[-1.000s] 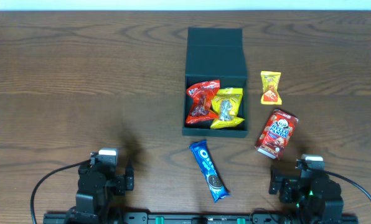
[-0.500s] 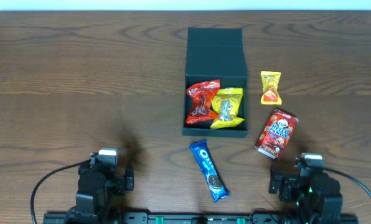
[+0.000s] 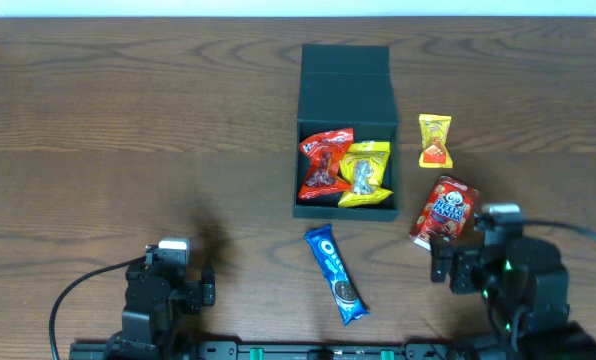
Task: Pack container
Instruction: 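Reach the right gripper toward the blue Oreo pack, then grasp the blue Oreo pack with the right gripper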
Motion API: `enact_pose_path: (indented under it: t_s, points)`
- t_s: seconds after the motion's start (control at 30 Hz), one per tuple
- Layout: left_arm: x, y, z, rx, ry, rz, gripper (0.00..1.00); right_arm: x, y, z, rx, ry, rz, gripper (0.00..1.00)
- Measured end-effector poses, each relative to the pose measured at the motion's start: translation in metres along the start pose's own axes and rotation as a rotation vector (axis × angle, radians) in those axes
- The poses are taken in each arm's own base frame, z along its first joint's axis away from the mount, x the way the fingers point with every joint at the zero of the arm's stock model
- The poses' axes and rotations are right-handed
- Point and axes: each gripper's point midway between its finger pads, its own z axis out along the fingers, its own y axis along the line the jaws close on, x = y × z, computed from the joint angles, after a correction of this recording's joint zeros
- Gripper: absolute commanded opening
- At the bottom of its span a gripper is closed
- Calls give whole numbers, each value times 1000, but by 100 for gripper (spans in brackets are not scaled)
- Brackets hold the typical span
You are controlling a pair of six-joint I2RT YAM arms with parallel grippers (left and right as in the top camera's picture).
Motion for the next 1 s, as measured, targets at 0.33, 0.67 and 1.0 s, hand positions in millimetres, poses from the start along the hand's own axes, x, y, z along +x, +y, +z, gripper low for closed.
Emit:
enact_pose_path:
  t_s: [0.33,0.67,1.0]
  points:
    - [0,0,0,0,0,0,95,25,109,17,-328,383,48,99]
    - [0,0,0,0,-1,0,95,82,153,62,-277,679,-107,99]
    - [0,0,0,0,-1,0,95,118,152,80,-183,787,-200,99]
